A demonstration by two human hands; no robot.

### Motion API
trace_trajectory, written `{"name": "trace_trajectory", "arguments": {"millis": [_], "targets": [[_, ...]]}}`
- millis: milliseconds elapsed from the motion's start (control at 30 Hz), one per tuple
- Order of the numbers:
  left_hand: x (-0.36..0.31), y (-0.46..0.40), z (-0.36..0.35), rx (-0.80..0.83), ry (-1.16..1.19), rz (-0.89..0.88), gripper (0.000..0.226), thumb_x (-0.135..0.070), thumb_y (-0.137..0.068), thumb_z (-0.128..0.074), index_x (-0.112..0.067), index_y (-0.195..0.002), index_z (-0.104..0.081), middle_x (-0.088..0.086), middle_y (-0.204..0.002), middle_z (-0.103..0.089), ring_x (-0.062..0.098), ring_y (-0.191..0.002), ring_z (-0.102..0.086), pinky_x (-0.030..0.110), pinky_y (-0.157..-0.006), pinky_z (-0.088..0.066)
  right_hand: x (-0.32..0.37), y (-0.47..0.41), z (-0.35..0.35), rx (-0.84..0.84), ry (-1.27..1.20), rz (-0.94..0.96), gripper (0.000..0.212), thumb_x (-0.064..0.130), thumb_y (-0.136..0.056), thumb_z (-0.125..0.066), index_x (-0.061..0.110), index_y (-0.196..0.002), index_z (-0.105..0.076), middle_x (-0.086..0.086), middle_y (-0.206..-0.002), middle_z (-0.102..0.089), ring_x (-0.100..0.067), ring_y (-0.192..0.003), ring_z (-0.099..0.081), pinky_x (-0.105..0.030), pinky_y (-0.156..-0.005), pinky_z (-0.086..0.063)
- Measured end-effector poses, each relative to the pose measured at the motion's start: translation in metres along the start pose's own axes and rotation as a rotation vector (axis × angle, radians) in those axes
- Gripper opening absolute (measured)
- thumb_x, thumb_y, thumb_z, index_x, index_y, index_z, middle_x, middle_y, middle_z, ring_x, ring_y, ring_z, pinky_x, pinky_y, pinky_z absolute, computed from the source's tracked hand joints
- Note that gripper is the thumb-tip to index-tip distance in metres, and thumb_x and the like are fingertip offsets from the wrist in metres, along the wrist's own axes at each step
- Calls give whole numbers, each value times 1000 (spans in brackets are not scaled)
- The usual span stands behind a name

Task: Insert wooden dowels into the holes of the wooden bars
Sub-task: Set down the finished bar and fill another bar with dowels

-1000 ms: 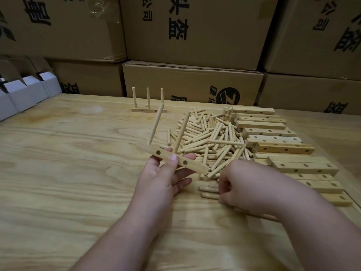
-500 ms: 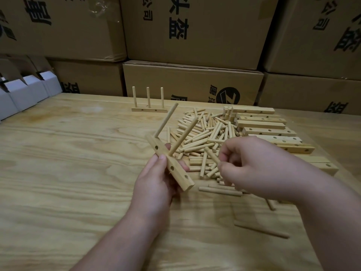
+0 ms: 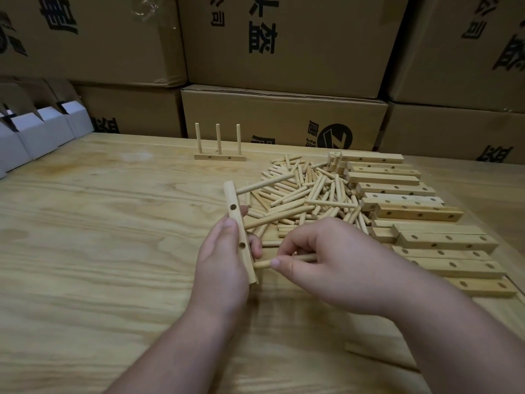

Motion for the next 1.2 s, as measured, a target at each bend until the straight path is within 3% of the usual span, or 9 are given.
{"name": "trace_trajectory", "arguments": {"millis": [200, 300, 367, 433, 533, 833, 1033, 1133, 1200], "targets": [[-1, -2, 6, -129, -183, -19, 55, -54, -105, -29, -25, -91, -73, -2, -65, -69, 14, -64, -66, 31, -66, -45, 0, -3, -10, -33, -151, -7, 17, 52, -88, -66, 39, -79, -72, 37, -65, -58, 20, -68, -54, -12, -59, -36], [-3, 1, 6, -131, -264, -69, 59, -58, -104, -26, -20, -108, -71, -1, -96, -73, 19, -98, -67, 33, -83, -48, 2, -2, -9, -27, -119, 14, 16, 53, -87, -67, 42, -76, -71, 37, -71, -61, 18, -73, -56, -13, -59, -38], [-3, 2, 6, -149, -284, -66, 61, -57, -103, -27, -15, -115, -69, -5, -111, -71, 13, -110, -61, 21, -93, -42, 4, -1, -9, -18, -60, 28, 17, 55, -86, -66, 43, -74, -69, 37, -76, -62, 15, -77, -58, -17, -61, -43], [-6, 4, 5, -137, -284, -88, 45, -52, -104, -31, -27, -103, -68, -27, -97, -67, -13, -94, -56, -4, -81, -33, 6, -1, -10, -13, -8, 36, 17, 56, -85, -65, 44, -74, -67, 33, -78, -64, 10, -77, -60, -23, -67, -51], [-11, 6, 1, -83, -316, -131, 35, -40, -107, -34, -41, -84, -59, -50, -75, -59, -34, -82, -49, -10, -67, -29, 6, -2, -11, -7, -8, 25, 18, 54, -85, -65, 42, -72, -66, 28, -78, -66, 7, -75, -61, -27, -70, -54], [-10, 3, 5, -57, -312, -235, 37, -34, -108, -35, -30, -85, -64, -37, -78, -66, -20, -79, -58, -3, -68, -37, 10, -1, -17, -10, -8, 15, 18, 46, -83, -59, 32, -81, -70, 15, -74, -69, -1, -71, -64, -31, -68, -58], [-9, 4, 4, 9, -251, -233, 35, -33, -109, -37, -25, -95, -68, -25, -85, -70, -10, -85, -63, 2, -71, -41, 5, -1, -15, 94, -157, -12, 36, 38, -94, -60, 33, -58, -62, 11, -49, -50, -2, -45, -44, -27, -50, -42], [-8, 1, 5, -18, -188, -203, 35, -44, -97, -39, -26, -96, -69, -18, -84, -72, -5, -82, -65, 5, -68, -44, 0, -3, -12, 18, -166, -37, 16, 47, -89, -63, 36, -80, -70, 17, -65, -63, 0, -56, -58, -26, -56, -49], [-6, 0, 6, -49, -120, -144, 30, -44, -99, -42, -27, -96, -68, -12, -72, -70, -1, -66, -64, 11, -57, -47, -5, -6, -11, -128, -216, -73, 20, 54, -86, -63, 39, -99, -66, 18, -80, -64, 1, -62, -61, -26, -57, -51]]}}
Point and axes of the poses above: each hand's wrist, its own y-axis away from the middle knuckle, its own z-axis out of the back of the hand, x = y × z, the point moved 3 cm from there along -y, towards the middle knuckle
